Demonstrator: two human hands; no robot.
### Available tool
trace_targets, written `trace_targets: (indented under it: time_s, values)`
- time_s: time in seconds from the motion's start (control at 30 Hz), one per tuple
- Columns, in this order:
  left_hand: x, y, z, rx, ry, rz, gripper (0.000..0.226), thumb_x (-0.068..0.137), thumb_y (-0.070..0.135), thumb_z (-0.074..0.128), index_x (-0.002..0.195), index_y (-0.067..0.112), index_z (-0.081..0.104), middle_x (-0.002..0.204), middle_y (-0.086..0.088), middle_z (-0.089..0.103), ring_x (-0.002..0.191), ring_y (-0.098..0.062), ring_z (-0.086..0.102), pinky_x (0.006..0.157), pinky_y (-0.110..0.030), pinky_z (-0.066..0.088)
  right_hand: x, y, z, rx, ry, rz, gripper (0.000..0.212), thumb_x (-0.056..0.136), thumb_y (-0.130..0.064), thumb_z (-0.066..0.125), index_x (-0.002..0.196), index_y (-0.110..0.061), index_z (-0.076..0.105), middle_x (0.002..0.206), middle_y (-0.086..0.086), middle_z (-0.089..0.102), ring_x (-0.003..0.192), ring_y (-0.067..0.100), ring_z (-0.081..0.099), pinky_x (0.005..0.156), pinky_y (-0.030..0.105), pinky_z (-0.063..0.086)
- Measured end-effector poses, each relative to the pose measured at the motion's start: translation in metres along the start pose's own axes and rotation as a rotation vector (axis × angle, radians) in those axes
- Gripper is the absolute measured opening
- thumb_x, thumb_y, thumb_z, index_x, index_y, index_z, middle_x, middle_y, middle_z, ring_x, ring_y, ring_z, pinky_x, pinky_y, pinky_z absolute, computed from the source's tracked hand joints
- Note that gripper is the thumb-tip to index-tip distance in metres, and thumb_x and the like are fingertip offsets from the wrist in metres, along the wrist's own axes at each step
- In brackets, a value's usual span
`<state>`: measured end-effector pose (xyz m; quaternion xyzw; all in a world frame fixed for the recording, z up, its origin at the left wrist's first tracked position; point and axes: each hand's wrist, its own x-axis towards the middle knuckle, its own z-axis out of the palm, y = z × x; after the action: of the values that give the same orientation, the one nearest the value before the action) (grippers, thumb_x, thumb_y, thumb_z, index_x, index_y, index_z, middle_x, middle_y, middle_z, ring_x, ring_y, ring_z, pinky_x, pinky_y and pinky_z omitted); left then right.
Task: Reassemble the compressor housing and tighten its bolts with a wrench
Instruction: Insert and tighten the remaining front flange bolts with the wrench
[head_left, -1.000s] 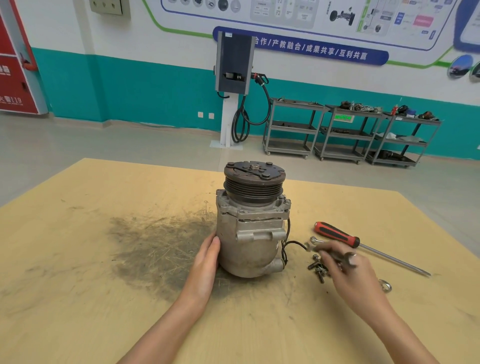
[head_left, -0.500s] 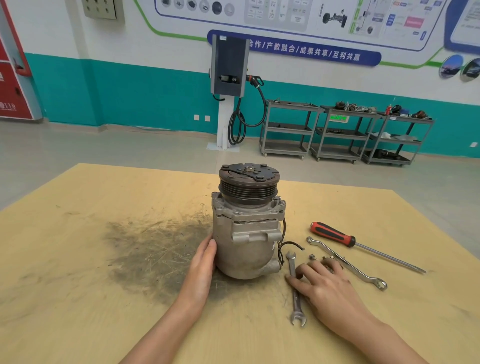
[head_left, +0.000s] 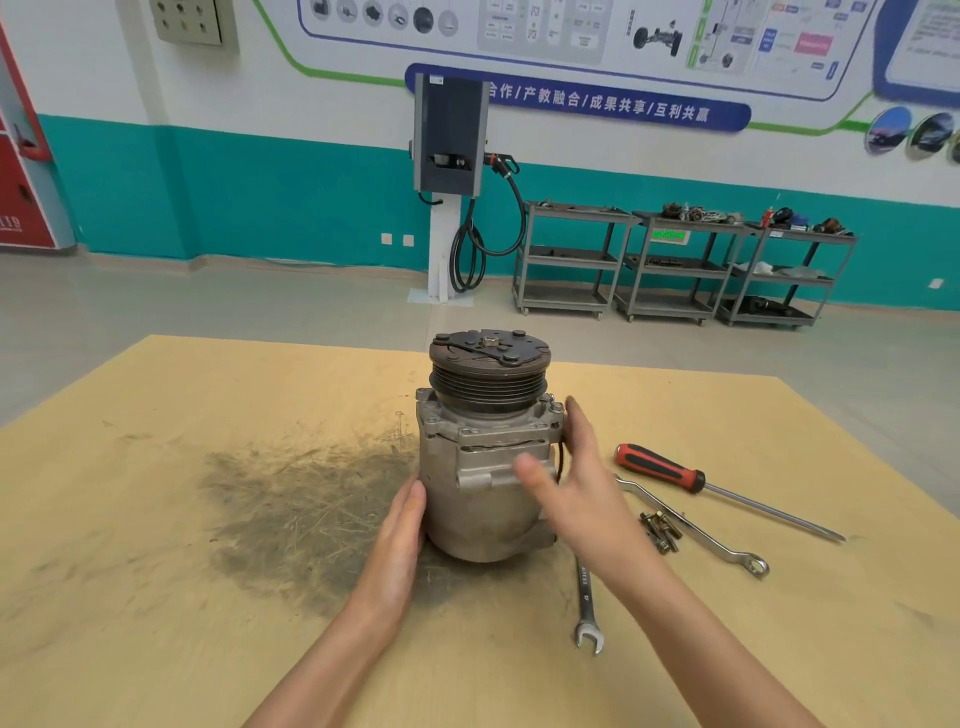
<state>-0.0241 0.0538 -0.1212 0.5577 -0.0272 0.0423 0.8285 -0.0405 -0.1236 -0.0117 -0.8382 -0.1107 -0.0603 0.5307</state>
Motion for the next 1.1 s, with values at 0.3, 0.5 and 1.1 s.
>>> trace_targets:
  time_s: [0.3,0.5,1.1]
  values:
    - [-0.002,0.005,0.004,-0.017,-0.013,-0.047,0.061,0.088,0.055,0.051,0.139,0.023,0.055,0.141,0.009,0.061,0.134,-0.004,0.052,0.120,-0.036,0.032,0.009,0.004,0.026,0.022,0.140,-0.066,0.117,0.064,-0.067,0.062,0.155,-0.018,0.006,0.153,-0.006,0.036,0.142,0.016,0.031,0.116,0.043,0.028]
    - [-0.018,0.008,0.011,0.044,-0.003,-0.057,0.075,0.086,0.062,0.048,0.151,0.026,0.041,0.151,0.015,0.050,0.140,0.000,0.043,0.123,-0.037,0.027,0.019,0.017,0.007,0.034,0.006,-0.148,0.109,0.072,-0.069,0.060,0.154,-0.018,0.011,0.137,-0.028,0.041,0.127,-0.015,0.039,0.112,0.019,0.031]
    - [-0.015,0.002,0.028,0.032,0.170,-0.057,0.084,0.083,0.062,0.036,0.154,0.017,0.037,0.156,0.009,0.042,0.144,-0.003,0.036,0.124,-0.033,0.025,-0.002,0.031,0.036,0.270,0.188,-0.097,0.112,0.070,-0.075,0.059,0.151,-0.029,-0.002,0.138,-0.039,0.018,0.120,-0.036,0.019,0.097,-0.007,0.018]
